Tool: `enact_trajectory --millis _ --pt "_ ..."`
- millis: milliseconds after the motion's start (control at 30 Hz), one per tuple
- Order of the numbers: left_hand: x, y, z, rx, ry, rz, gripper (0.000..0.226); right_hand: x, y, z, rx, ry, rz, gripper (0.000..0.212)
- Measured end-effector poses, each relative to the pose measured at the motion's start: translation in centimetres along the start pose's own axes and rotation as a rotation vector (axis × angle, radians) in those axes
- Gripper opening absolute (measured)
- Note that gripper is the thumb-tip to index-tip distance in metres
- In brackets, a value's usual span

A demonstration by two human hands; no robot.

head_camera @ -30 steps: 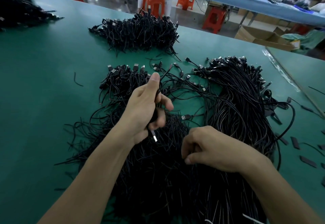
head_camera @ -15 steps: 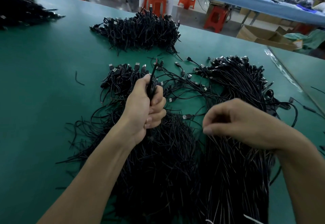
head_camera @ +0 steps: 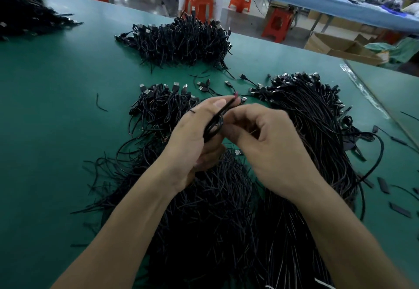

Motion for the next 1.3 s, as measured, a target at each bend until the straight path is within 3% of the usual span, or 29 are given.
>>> enact_trajectory --millis 100,267,433,600,733,867,933,1133,1300 --pt "-0.1 0.1 0.3 -0.015 -0.029 0.001 0.045 -0.1 0.0 -1.2 -0.077 0.017 -0.021 0.030" --pt "0.2 0.3 -0.2 -0.054 -0.008 0.040 0.051 -0.2 -0.3 -2.4 -0.226 0.043 -0.078 0.012" --pt "0.2 0.3 -1.3 -0.128 0.053 0.050 0.048 -0.1 -0.5 -1.6 -0.279 -0.026 -0.112 0.011" --pt "-0.1 0.9 -2.2 -0.085 0.125 0.168 0.043 -0.2 -0.6 -0.8 -0.292 -0.085 -0.151 0.015" --pt "-0.2 1.5 -1.7 0.010 0.094 0.258 0.050 -0.9 -0.3 -0.3 -0.261 -0.122 -0.050 0.018" --pt "-0.8 2.3 -2.7 0.023 0.212 0.361 0.050 -1.4 -1.5 -0.9 -0.379 -0.085 -0.033 0.010" --pt "-0.7 2.0 -3.5 -0.047 0.262 0.311 0.052 -1.4 -2.0 -2.1 -0.515 0.020 -0.075 0.012" --pt "-0.4 -0.2 -5.4 -0.052 0.406 -0.050 0.053 -1.7 -3.1 -4.7 -0.958 0.325 -0.192 0.004" --pt "-1.0 -1.2 -6.3 -0.009 0.523 -0.162 0.061 -2.0 -3.3 -5.1 -0.904 0.436 -0.283 0.006"
Point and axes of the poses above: each hand's wrist, its own x-axis towards the middle knuckle, its own y-axis out of the back of the hand, z = x × y, the point moved 10 cm from there along x, towards the middle knuckle, and after that the axes turned 14 degrees about -z, right-handed, at the moved point
